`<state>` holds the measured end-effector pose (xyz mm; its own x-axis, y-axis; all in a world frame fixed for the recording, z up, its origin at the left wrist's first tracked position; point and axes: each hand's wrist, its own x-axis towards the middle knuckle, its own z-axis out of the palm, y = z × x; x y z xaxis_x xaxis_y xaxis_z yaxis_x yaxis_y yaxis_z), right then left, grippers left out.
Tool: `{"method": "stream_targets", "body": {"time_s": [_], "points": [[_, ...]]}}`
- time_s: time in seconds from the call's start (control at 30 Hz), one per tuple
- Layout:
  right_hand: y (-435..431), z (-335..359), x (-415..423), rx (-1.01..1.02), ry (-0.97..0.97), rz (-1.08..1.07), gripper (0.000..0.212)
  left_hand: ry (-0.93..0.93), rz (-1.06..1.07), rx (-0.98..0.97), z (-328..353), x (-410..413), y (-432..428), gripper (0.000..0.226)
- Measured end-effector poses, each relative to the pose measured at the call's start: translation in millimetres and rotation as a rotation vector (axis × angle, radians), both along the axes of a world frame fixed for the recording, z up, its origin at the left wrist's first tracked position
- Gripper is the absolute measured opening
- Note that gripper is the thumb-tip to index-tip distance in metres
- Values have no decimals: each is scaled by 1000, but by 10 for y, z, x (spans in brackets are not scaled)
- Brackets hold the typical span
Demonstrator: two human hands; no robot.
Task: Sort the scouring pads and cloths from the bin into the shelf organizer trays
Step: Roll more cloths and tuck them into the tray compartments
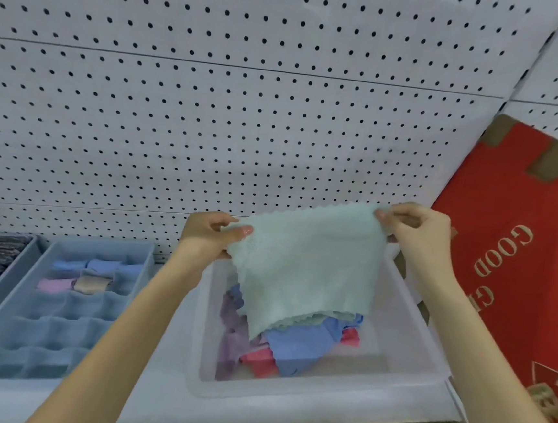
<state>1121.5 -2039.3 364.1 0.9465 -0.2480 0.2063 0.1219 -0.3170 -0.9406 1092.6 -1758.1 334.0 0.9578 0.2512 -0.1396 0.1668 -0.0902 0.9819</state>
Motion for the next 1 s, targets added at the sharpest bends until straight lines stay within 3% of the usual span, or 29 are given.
{"method": "stream_targets", "body": {"time_s": [0.13, 0.4, 0.5, 0.7, 1.0], "points": [[58, -74, -71, -176, 23, -64, 9, -7, 75, 1, 12, 58, -231, 23], [602, -150, -330, 43, -88, 92, 11, -92, -63, -128, 102, -36, -872, 17], [661, -207, -352, 32, -101, 120, 12, -84, -100, -249, 121, -104, -994, 17], [582, -258, -399, -5, -80, 126, 15, -46, 22, -302, 81, -111, -1033, 9], [638, -283, -390, -120, -115, 112, 11, -64, 5, -357, 146, -154, -1063, 22]]}}
